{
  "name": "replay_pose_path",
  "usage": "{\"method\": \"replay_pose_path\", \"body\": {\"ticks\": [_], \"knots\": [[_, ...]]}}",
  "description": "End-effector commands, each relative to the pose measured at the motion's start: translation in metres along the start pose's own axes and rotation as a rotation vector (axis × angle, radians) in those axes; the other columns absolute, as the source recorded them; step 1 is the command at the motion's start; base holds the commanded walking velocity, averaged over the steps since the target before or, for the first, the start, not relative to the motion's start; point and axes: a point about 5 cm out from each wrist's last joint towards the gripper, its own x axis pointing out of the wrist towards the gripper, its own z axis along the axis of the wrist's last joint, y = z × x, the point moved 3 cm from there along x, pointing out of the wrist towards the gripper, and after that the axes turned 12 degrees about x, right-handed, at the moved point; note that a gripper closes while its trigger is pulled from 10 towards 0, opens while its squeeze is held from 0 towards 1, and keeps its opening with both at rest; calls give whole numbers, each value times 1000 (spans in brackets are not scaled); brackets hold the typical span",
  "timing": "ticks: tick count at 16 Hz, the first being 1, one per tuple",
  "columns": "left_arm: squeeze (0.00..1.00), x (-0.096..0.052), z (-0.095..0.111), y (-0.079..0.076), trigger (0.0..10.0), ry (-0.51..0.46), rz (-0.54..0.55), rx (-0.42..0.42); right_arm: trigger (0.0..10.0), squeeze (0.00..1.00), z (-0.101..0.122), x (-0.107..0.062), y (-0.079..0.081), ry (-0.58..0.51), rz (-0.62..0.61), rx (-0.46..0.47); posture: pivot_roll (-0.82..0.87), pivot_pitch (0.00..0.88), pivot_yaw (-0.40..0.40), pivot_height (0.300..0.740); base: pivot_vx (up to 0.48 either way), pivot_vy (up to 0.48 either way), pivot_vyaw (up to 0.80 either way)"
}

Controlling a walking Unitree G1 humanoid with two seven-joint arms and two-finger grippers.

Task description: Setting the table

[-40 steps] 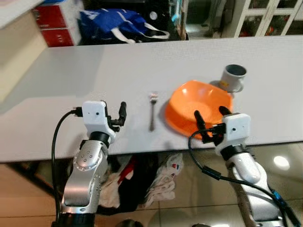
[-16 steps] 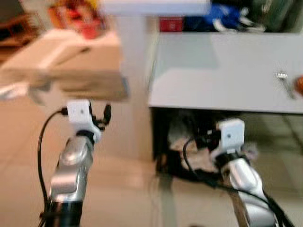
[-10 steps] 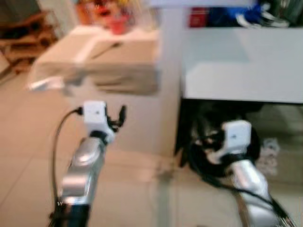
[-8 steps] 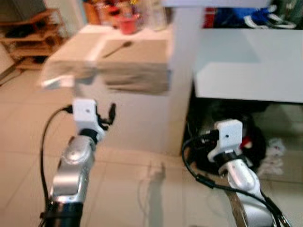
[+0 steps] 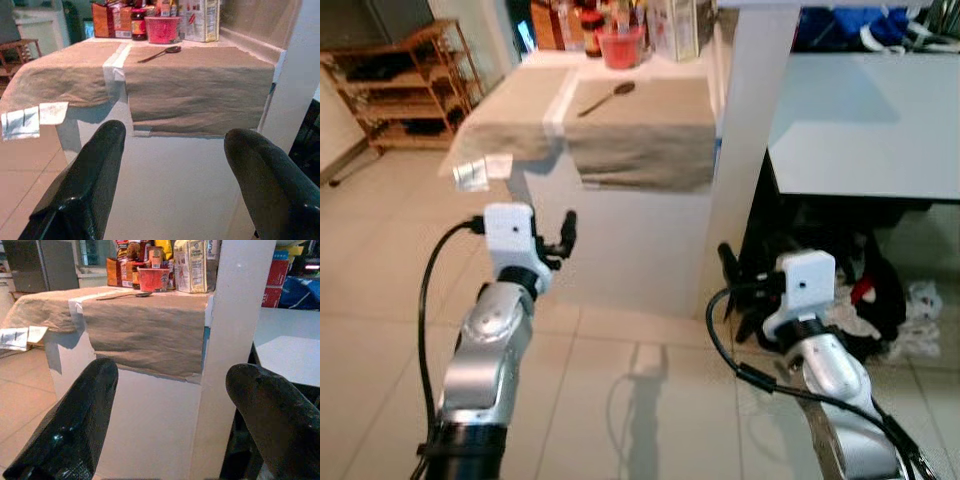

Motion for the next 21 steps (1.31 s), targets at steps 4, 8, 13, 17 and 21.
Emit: {"method": "replay_pose_path", "body": {"ticks": [4,8,13,17,21], "knots": [[0,5,9,5,10000,-25,0,42,10000,0,4,4,2,-21,12,21,-134,0,86,740,480,0,0],[0,6,10,5,10000,-28,2,56,10000,1000,1,6,-3,-2,-26,-19,-136,0,91,740,480,0,0],[0,9,12,7,10000,-32,8,57,10000,1000,7,7,-2,-23,-16,-50,-137,0,91,740,478,0,0],[0,9,13,7,10000,-28,16,51,10000,0,30,13,11,-89,33,-61,-135,0,89,740,442,0,0],[0,13,11,19,10000,-9,63,72,10000,0,42,10,36,-99,151,5,-142,0,94,740,326,296,0]]}}
